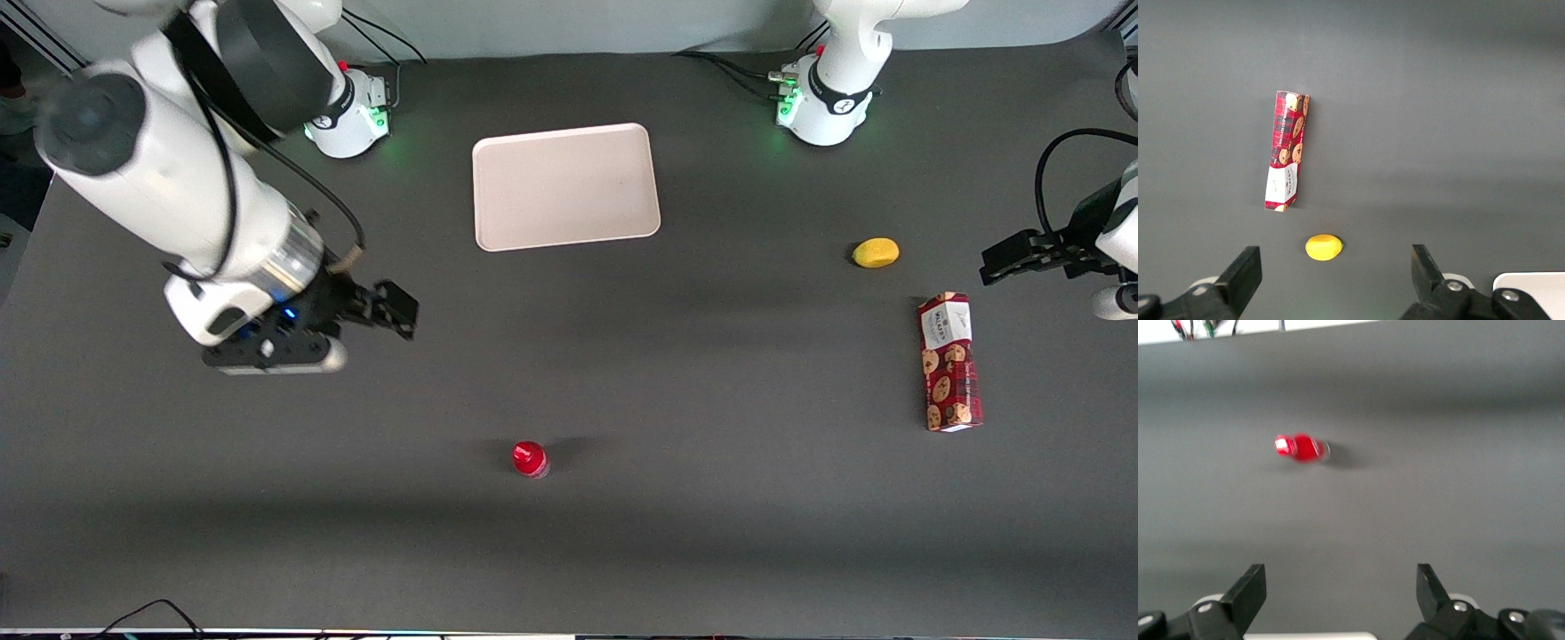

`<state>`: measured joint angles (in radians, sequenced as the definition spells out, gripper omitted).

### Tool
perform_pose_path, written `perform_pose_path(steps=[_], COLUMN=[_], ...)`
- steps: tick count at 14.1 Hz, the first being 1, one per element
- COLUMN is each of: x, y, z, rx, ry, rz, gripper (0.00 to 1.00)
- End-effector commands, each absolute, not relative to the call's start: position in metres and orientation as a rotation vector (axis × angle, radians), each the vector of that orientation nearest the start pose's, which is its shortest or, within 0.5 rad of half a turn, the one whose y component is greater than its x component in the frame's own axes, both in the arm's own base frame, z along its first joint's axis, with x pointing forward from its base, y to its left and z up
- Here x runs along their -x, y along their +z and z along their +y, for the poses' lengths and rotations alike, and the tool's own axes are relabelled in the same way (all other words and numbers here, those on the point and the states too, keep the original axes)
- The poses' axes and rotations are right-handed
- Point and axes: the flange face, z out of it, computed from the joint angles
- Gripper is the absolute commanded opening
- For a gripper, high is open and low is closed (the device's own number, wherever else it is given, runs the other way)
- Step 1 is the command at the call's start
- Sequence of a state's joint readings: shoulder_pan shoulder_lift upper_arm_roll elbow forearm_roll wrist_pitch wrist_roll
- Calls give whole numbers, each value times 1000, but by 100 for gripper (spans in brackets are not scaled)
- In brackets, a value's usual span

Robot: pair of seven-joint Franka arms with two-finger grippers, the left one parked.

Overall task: Place coke bottle on tray
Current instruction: 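Move the open right gripper down toward the red Coca-Cola bottle, then close the right gripper around the bottle's cap and neck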

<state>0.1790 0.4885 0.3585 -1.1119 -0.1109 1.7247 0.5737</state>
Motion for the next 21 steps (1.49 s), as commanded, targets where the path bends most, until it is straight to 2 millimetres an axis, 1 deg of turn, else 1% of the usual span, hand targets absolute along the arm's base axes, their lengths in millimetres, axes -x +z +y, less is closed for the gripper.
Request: perform_pose_path(steps=[1,2,3,5,7,9,11,12,13,14,17,18,20,21], x=[-663,-673,-679,-693,-703,-709,-714,-715,-714,-714,-715,-713,-713,-713], y=[522,503,483,447,416,386,374,361,354,352,331,327,323,322], z=[336,342,353,363,373,386,386,386,388,389,393,397,398,398], rx=[2979,2953,2936,2919,2906,2914,2920,2926,2932,2931,2943,2939,2943,2945], ry=[-240,-248,-247,-232,-243,-278,-315,-302,-293,-295,-312,-310,-314,-312], rz=[244,285,301,322,325,347,360,363,358,357,356,365,366,363], gripper=[100,100,100,100,100,100,100,100,100,95,91,90,86,78])
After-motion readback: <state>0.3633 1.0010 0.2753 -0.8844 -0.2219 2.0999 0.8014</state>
